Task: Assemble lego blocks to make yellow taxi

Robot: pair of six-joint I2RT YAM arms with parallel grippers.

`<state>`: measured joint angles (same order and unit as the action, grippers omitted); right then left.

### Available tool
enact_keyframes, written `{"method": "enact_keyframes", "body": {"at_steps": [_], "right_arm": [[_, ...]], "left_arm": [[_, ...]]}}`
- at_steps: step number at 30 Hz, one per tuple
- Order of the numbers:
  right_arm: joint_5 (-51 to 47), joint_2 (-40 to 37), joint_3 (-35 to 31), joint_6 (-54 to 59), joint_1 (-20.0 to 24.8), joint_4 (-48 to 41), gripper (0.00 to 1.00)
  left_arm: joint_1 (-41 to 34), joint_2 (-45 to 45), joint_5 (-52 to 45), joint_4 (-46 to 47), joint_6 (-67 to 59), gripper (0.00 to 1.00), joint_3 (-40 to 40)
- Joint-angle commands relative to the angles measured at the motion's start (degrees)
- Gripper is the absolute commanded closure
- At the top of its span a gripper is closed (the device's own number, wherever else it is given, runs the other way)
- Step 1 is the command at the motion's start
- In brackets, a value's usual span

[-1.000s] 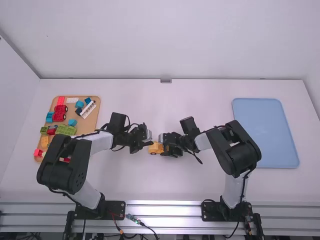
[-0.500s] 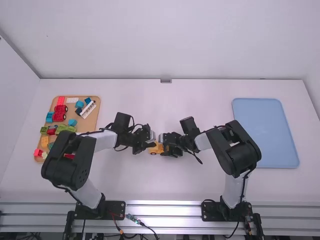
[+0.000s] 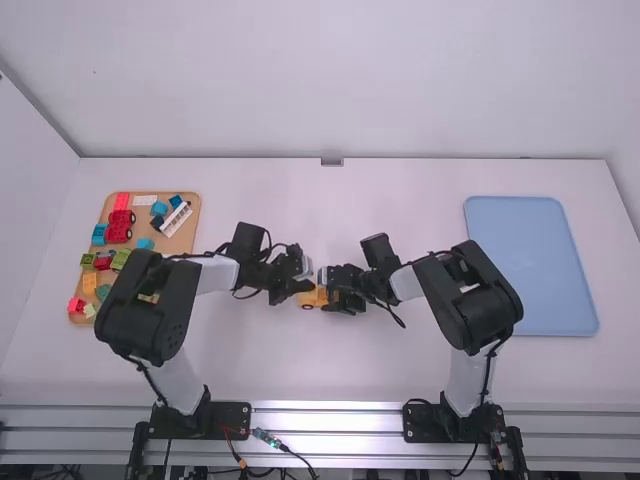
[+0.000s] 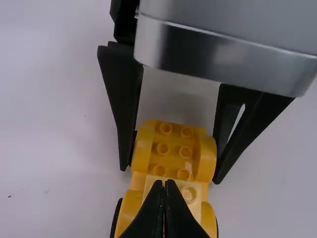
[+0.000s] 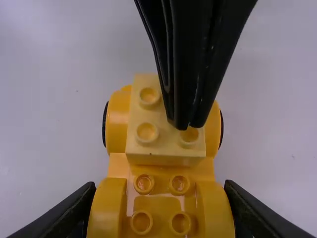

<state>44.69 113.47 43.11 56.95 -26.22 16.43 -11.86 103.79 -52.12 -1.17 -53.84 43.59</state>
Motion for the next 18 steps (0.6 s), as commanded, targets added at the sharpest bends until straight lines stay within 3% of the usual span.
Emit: {"method": "enact_keyframes", "body": {"at_steps": [1,7,18], "right_arm": [[-1.27,0.99,0.04,0.35,0.0,-0.2,0.36],[-1.25,0.99,0.13,0.33,0.02,0.17,0.37],[-0.96,0.99,2.36,0.33,1.55,-3.54,0.37]], "left_arm": [[-0.5,2.13,3.45,3.19,-1.92,0.98,0.17],[-1.68,2.13,11.91,8.17,-2.6,0.98,0.9],[-1.57,2.13,16.74,-3.58,2.16,0.98,-5.31]]}}
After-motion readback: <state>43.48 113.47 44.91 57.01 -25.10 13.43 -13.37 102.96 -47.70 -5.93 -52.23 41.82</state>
